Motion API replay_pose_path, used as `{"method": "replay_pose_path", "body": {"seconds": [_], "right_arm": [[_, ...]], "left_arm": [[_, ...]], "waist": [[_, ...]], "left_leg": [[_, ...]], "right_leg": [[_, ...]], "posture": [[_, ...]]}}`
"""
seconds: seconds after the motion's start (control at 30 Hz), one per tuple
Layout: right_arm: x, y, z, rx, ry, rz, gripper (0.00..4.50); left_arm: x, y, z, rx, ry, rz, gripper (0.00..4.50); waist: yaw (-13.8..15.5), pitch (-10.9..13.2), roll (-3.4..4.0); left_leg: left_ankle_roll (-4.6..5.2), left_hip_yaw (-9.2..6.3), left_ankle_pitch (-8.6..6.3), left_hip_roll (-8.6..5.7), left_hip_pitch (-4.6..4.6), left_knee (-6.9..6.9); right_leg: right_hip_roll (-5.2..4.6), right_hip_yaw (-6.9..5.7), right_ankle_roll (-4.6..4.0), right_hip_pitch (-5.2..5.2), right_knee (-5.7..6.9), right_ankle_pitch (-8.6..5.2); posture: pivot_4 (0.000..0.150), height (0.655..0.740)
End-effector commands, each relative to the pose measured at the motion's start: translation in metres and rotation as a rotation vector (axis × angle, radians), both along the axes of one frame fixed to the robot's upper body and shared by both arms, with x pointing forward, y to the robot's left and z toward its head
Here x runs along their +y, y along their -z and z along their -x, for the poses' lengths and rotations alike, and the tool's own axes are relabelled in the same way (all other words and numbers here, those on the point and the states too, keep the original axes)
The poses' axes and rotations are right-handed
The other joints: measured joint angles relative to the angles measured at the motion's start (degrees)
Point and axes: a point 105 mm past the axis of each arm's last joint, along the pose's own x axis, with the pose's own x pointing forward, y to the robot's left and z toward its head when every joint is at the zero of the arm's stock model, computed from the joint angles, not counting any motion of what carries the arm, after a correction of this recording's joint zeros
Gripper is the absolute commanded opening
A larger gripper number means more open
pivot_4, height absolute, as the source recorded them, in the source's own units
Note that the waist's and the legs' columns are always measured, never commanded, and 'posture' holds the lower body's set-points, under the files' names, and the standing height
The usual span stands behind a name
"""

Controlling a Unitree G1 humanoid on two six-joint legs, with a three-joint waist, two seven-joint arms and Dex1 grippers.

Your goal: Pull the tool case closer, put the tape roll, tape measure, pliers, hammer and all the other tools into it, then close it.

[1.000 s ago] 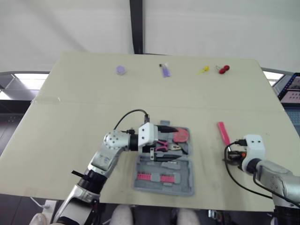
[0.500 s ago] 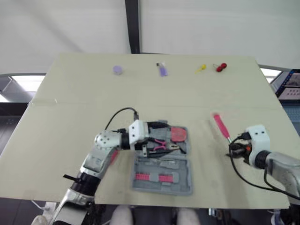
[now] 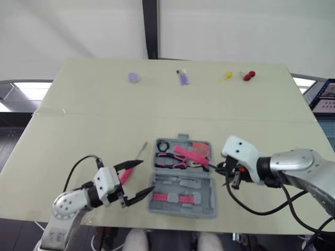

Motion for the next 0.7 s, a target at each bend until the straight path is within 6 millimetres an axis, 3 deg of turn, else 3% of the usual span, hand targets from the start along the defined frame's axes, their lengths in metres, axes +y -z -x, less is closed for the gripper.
{"method": "replay_pose_path", "body": {"seconds": [0.03,0.23,0.7], "right_arm": [[0.012,-0.004,0.001,-0.056,-0.057,0.007,0.05],[0.03,-0.002,0.005,-0.068,-0.154,0.065,0.05],[0.043,0.006,0.005,-0.011,-0.272,0.314,0.05]], "left_arm": [[0.01,-0.003,0.017,-0.052,-0.07,-0.001,4.5],[0.022,0.016,0.04,-0.022,-0.153,-0.004,4.5],[0.019,0.018,0.032,-0.02,-0.176,0.031,4.5]], "waist": [[0.1,0.0,0.0],[0.3,0.0,0.0],[-0.2,0.0,0.02]], "left_leg": [[0.0,0.0,0.0,0.0,0.0,0.0],[0.0,0.01,0.0,0.01,0.0,0.01],[0.01,0.04,-0.01,0.01,-0.01,0.0]], "right_leg": [[0.0,0.0,0.0,0.01,0.0,0.0],[0.0,0.01,0.0,-0.02,0.02,0.0],[0.01,0.03,-0.02,-0.09,0.03,0.0]], "posture": [[0.15,0.74],[0.15,0.74],[0.15,0.74]]}}
